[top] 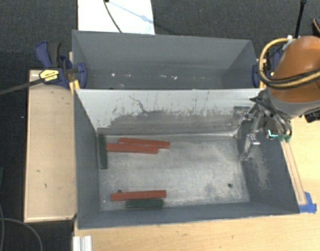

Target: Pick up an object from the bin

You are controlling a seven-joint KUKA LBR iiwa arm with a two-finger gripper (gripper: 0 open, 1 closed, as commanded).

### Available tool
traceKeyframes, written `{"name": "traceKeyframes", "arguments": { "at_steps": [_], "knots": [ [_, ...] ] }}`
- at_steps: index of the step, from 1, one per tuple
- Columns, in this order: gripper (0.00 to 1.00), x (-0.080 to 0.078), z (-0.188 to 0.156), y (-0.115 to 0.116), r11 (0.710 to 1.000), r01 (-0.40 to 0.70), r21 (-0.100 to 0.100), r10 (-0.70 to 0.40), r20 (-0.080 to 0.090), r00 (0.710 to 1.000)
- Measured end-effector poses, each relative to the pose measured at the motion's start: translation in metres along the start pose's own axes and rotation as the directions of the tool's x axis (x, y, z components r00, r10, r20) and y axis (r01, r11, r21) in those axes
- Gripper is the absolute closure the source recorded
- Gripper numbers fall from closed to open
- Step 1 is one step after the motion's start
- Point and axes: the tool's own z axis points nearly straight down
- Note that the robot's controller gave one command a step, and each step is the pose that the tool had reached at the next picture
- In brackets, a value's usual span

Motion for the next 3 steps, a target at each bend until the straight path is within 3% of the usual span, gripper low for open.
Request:
{"name": "traceKeyframes", "arguments": {
  "at_steps": [1,2,3],
  "knots": [
    [1.0,-0.002,-0.004,0.0,1.0,0.005,0.002,-0.005,0.008,1.0],
    [1.0,0.053,0.03,-0.002,0.999,-0.042,0.0,0.042,0.0,0.999],
    [1.0,0.083,0.028,0.073,0.999,-0.039,-0.003,0.039,0.002,0.999]
  ]
}}
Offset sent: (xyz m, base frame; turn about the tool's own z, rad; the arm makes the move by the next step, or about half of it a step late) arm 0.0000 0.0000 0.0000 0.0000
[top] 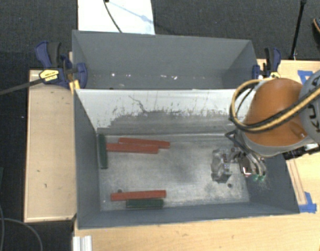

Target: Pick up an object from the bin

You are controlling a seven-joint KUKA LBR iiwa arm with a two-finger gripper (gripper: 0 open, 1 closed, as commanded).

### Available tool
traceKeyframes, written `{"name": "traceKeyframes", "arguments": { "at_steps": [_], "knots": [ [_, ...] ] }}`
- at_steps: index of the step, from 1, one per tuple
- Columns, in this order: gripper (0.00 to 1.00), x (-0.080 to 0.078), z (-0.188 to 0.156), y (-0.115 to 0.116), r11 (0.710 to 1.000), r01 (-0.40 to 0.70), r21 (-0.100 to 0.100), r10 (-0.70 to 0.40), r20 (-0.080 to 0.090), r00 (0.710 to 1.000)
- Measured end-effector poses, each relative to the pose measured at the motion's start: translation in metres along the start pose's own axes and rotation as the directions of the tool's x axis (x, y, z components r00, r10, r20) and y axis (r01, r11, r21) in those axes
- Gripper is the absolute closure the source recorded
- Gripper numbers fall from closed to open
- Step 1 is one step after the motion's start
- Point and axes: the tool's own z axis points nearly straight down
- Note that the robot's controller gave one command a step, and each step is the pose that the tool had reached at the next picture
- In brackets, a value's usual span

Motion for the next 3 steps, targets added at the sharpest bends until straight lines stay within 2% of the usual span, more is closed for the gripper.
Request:
{"name": "traceKeyframes", "arguments": {
  "at_steps": [1,2,3],
  "knots": [
    [0.0,-0.002,0.0,-0.005,1.0,-0.005,0.004,0.005,0.003,1.0],
    [0.0,-0.002,0.0,-0.005,1.0,-0.004,0.004,0.004,0.003,1.0],
    [0.0,-0.022,0.094,0.096,0.961,0.276,0.001,-0.276,-0.003,0.961]
  ]
}}
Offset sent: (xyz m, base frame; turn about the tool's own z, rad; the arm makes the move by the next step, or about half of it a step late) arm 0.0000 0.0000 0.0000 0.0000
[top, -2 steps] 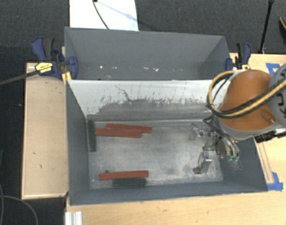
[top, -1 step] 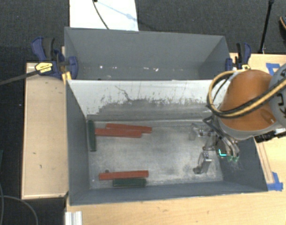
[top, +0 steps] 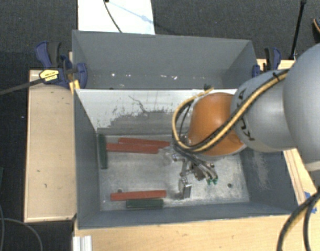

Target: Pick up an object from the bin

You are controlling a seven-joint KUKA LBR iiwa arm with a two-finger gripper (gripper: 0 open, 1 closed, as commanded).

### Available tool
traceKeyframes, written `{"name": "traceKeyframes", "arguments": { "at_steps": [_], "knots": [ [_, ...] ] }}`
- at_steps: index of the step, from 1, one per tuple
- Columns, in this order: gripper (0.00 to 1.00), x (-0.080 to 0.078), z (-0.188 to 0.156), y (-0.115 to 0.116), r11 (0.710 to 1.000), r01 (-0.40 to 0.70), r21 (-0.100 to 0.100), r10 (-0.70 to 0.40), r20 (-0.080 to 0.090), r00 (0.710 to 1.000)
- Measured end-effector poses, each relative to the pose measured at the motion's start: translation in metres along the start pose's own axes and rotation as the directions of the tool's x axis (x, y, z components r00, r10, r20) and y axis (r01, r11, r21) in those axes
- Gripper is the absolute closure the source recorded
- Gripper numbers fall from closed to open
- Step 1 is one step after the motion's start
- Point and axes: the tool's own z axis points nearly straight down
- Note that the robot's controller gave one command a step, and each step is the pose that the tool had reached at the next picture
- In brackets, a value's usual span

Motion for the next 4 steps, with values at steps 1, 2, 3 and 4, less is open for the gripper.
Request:
{"name": "traceKeyframes", "arguments": {
  "at_steps": [1,2,3,4],
  "knots": [
    [0.0,-0.035,-0.072,0.083,0.926,-0.376,-0.003,0.376,0.01,0.926],
    [0.0,-0.064,0.002,0.137,0.984,0.177,0.002,-0.177,0.005,0.984],
    [0.0,-0.091,-0.003,0.044,0.953,0.302,0.009,-0.302,0.008,0.953],
    [0.0,-0.081,0.0,0.022,0.965,0.263,0.004,-0.263,0.005,0.965]
  ]
}}
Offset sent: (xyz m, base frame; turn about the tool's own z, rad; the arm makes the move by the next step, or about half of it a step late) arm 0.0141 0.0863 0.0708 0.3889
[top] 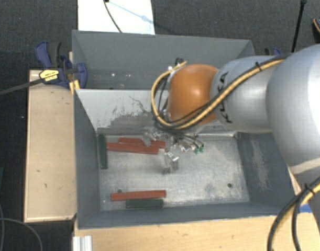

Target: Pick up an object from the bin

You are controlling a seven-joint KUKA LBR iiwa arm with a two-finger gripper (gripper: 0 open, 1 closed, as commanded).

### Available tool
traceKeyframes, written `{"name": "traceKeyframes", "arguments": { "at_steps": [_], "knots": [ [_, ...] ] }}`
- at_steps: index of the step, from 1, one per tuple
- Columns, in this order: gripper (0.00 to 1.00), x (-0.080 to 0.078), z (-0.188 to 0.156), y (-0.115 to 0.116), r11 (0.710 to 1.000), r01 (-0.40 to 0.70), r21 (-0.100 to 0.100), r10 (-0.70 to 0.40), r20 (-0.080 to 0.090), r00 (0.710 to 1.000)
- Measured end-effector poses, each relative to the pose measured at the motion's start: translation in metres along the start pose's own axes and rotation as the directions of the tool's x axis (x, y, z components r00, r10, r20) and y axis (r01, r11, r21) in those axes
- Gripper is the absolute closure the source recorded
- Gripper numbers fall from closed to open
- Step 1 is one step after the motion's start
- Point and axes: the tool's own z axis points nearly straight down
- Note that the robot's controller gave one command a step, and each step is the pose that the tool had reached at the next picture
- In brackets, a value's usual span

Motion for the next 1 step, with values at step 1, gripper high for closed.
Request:
{"name": "traceKeyframes", "arguments": {
  "at_steps": [1],
  "knots": [
    [0.0,0.0108,-0.0002,-0.017,0.999,-0.034,0.0,0.034,-0.003,0.999]
  ]
}}
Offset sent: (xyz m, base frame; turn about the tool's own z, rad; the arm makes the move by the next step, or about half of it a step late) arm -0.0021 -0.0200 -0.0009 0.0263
